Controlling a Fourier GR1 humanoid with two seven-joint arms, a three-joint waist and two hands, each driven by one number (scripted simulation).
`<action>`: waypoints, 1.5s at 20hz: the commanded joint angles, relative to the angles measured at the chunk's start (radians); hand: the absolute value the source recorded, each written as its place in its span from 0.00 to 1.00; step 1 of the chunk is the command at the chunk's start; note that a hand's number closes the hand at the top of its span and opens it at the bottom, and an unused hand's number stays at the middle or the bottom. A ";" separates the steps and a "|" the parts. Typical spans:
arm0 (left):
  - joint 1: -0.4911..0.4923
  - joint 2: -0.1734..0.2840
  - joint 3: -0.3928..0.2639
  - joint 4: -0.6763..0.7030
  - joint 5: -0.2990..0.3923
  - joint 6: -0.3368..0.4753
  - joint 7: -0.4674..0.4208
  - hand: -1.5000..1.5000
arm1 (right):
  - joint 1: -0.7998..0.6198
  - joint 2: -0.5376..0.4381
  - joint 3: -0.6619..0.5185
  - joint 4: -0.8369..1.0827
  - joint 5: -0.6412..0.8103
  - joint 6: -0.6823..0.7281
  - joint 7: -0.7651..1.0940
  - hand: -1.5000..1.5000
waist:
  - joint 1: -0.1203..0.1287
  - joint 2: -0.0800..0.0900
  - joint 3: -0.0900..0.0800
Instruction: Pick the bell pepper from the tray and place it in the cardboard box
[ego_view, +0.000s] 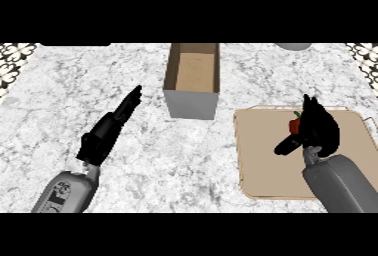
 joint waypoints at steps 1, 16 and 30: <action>-0.015 -0.050 0.016 0.063 -0.042 -0.005 -0.029 0.50 | -0.004 0.042 -0.035 0.043 0.024 0.053 -0.021 0.00 | -0.001 0.000 0.000; -0.029 -0.049 0.121 -0.026 -0.045 -0.113 0.071 0.50 | 0.040 0.084 -0.160 0.123 0.073 0.092 -0.145 0.00 | -0.002 -0.001 0.000; 0.043 -0.080 0.097 -0.094 -0.097 -0.098 0.065 0.50 | -0.013 0.108 -0.184 0.372 0.149 0.011 -0.250 1.00 | 0.009 0.000 0.001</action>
